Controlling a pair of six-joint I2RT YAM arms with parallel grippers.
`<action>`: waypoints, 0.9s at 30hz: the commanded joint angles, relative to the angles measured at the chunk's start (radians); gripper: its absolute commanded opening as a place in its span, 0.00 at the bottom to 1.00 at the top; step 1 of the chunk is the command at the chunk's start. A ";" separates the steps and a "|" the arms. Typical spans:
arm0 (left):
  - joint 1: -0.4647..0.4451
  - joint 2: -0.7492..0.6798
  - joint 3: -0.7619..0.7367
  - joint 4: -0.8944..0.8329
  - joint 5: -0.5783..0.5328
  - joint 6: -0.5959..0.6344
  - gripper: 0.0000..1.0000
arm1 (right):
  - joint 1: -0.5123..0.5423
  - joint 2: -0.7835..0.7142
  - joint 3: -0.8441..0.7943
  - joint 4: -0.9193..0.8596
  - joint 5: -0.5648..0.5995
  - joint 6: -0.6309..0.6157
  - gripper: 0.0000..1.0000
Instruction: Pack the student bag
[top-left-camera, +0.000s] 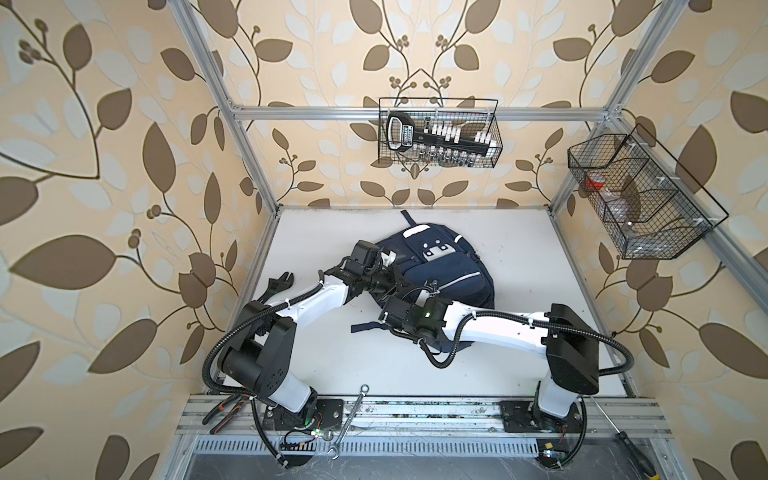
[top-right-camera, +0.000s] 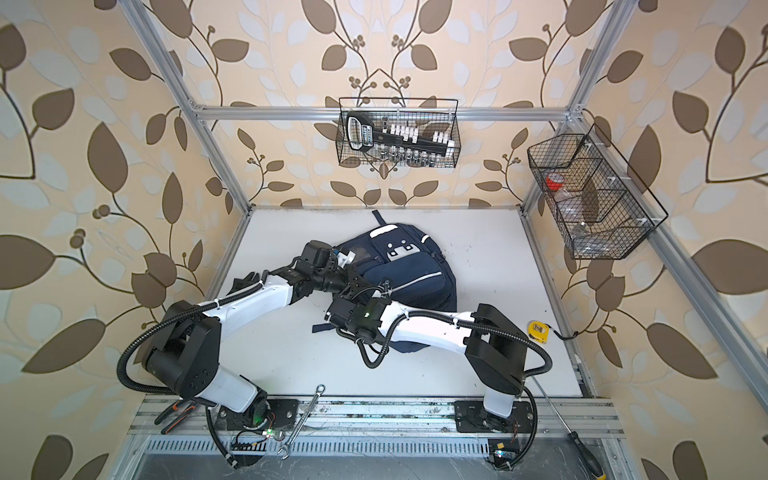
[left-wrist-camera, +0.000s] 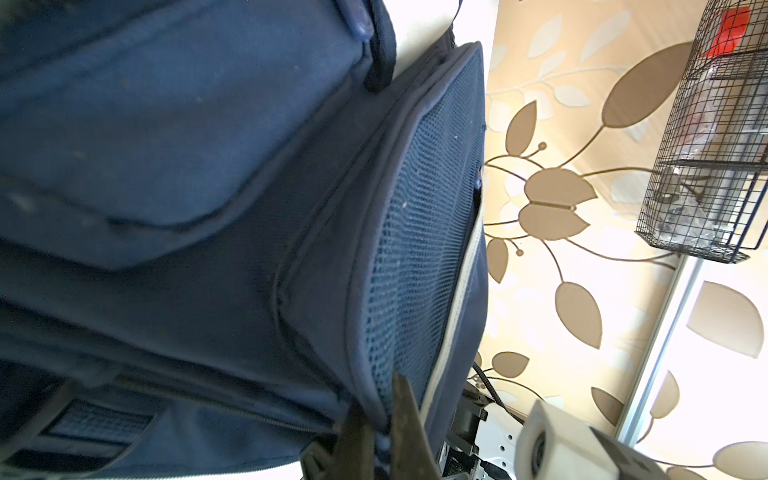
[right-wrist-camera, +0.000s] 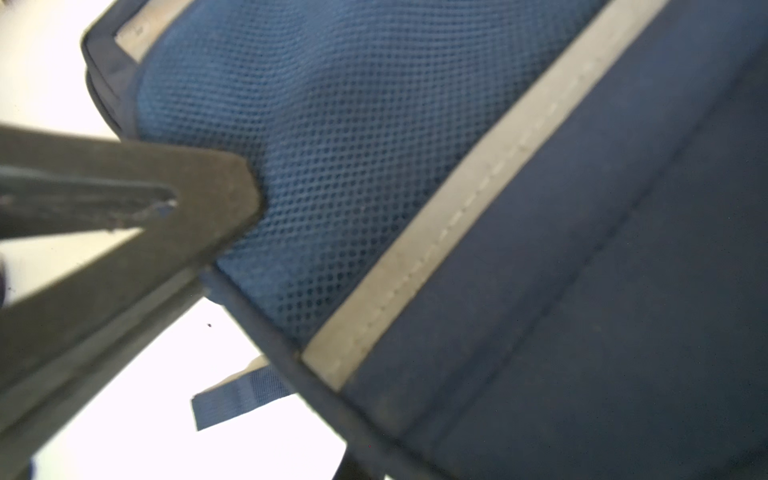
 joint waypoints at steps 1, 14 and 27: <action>0.004 -0.066 0.025 0.009 0.044 0.040 0.00 | -0.015 0.028 0.024 -0.107 0.078 0.000 0.00; 0.005 -0.137 0.037 -0.151 -0.151 0.108 0.00 | 0.082 -0.102 -0.063 -0.195 -0.042 -0.126 0.00; 0.006 -0.175 0.051 -0.288 -0.359 0.147 0.00 | 0.025 -0.385 -0.273 -0.144 -0.109 -0.308 0.00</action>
